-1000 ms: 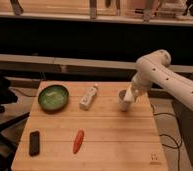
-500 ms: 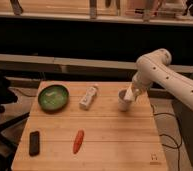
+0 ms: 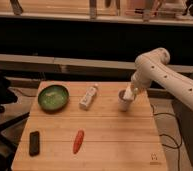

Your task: Place the white sponge in the ceramic cup

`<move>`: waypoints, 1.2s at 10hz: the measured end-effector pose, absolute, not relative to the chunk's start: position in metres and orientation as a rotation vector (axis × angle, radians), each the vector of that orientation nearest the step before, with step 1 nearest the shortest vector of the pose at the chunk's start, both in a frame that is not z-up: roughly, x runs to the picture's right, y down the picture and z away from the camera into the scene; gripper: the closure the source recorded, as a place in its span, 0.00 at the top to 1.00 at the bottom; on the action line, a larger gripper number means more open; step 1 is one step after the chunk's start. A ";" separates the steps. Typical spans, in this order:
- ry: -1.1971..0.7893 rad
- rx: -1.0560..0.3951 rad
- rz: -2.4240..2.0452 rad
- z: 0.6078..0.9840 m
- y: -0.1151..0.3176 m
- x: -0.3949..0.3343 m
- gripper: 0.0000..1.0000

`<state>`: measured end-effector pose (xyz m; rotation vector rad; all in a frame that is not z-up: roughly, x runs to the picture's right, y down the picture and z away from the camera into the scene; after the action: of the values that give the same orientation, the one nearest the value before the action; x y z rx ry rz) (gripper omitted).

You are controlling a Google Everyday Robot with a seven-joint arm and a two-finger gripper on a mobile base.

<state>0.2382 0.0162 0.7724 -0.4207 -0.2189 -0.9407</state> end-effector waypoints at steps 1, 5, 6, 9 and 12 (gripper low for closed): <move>-0.220 -0.421 -0.940 0.773 0.016 0.238 0.16; -0.221 -0.417 -0.945 0.774 0.014 0.238 0.51; -0.222 -0.418 -0.945 0.775 0.014 0.238 0.54; -0.224 -0.417 -0.946 0.777 0.014 0.239 0.48; -0.226 -0.415 -0.951 0.778 0.012 0.237 0.43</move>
<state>0.2373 0.0124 0.7778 -0.4148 -0.2264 -0.9512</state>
